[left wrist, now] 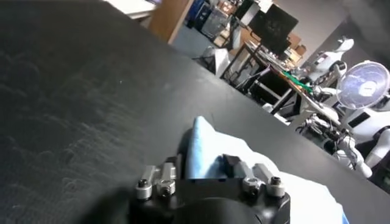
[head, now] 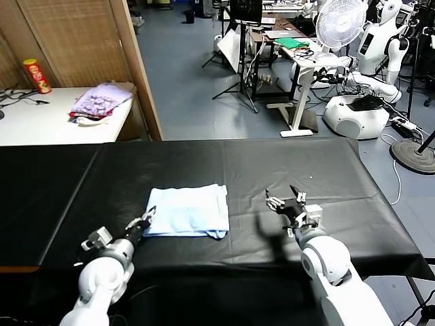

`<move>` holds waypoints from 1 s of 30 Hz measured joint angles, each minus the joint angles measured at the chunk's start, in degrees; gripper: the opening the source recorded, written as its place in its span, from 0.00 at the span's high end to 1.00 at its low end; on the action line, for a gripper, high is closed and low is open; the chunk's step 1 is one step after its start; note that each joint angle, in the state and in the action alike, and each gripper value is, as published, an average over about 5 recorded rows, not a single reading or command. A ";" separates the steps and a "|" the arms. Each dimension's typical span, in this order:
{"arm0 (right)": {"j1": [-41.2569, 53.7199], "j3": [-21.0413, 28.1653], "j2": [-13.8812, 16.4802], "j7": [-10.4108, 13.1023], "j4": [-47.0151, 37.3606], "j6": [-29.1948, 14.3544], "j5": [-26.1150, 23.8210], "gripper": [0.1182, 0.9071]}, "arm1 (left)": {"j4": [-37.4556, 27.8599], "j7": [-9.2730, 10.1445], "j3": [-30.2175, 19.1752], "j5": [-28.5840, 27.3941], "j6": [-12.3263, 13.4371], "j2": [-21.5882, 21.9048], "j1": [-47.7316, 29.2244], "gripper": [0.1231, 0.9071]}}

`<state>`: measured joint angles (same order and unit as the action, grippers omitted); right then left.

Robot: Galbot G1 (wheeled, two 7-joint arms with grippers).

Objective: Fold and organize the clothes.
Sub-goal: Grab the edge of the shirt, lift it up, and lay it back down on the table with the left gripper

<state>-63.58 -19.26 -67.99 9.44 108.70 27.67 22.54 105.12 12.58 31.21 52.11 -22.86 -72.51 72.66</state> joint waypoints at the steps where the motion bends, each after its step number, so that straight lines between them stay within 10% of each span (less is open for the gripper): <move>1: -0.11 -0.08 -0.10 0.21 0.20 0.53 0.04 0.14 | 0.32 -0.27 -0.08 -1.65 0.02 0.06 0.16 0.91; 18: -0.95 -0.72 -0.08 0.83 2.29 3.18 0.00 0.14 | 5.97 -5.57 8.73 -53.98 2.51 16.99 6.58 0.96; 23: -1.16 -0.45 -0.29 0.76 2.41 3.15 -0.04 0.14 | 11.41 -3.18 9.89 -53.91 -2.86 19.41 7.78 0.96; 30: -2.56 -0.62 0.02 0.50 2.99 3.12 -0.99 0.14 | 17.47 0.95 1.33 -35.00 -3.31 14.80 5.14 0.96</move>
<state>-66.14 -19.88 -67.97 9.94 111.68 30.79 21.55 122.59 13.53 32.54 17.10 -26.17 -57.71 77.80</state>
